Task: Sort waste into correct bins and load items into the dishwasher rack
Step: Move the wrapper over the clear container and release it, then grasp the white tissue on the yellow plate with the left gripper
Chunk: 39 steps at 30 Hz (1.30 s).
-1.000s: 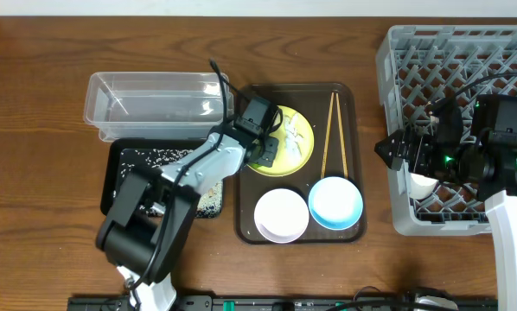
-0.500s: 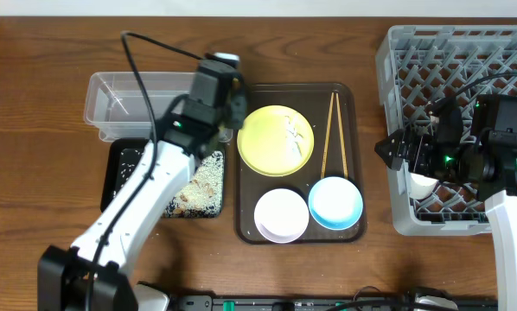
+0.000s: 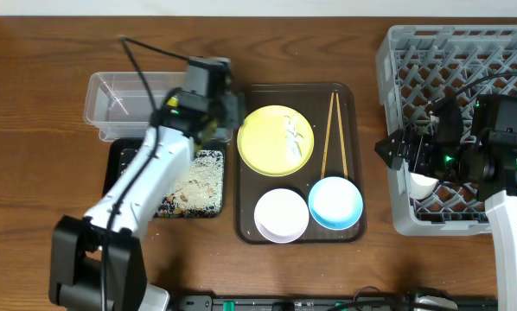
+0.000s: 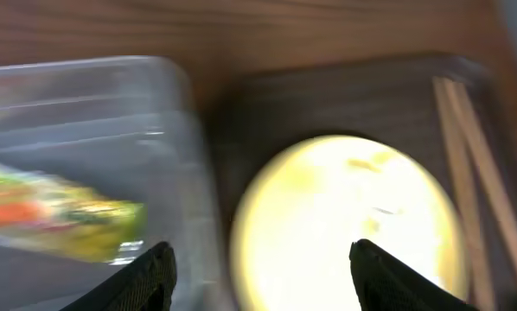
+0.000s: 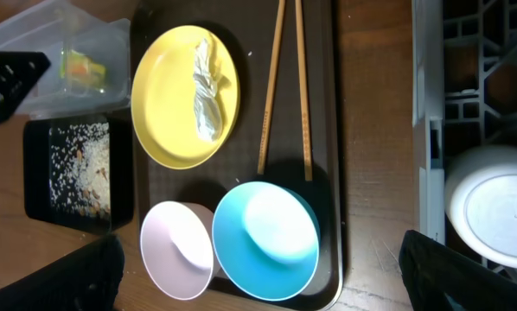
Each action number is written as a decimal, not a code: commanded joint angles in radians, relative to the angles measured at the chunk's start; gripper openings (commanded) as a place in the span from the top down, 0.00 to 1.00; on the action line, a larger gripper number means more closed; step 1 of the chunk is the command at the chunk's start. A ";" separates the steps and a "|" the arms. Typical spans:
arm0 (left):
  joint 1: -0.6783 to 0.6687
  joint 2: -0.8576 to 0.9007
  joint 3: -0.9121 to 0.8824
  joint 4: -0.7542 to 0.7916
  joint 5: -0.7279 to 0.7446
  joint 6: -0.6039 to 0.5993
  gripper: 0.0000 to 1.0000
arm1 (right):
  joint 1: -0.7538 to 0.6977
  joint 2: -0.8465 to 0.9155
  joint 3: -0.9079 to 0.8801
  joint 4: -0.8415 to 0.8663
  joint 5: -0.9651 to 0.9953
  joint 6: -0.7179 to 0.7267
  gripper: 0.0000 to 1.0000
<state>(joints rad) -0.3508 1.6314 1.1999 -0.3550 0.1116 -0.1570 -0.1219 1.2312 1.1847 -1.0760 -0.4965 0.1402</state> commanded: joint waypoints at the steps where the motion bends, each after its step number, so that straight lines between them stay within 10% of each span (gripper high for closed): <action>1: -0.082 -0.002 0.033 0.005 0.041 0.003 0.33 | 0.005 -0.003 0.013 0.003 0.003 -0.014 0.01; 15: -0.285 0.314 0.033 0.093 0.038 -0.049 0.38 | 0.006 -0.003 0.012 0.000 0.003 -0.014 0.01; 22: -0.291 0.362 0.033 0.087 0.034 -0.063 0.75 | 0.006 -0.003 0.012 -0.001 0.003 -0.014 0.01; 26: -0.272 0.314 0.047 0.052 0.034 -0.066 0.94 | 0.005 -0.003 0.011 -0.006 0.003 -0.015 0.01; 39: -0.023 -0.008 0.089 -0.150 -0.192 -0.092 0.94 | 0.005 -0.003 0.011 -0.008 0.003 -0.014 0.01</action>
<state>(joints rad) -0.4358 1.6150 1.2884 -0.4755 0.0124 -0.2359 -0.1219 1.2312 1.1847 -1.0832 -0.4965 0.1402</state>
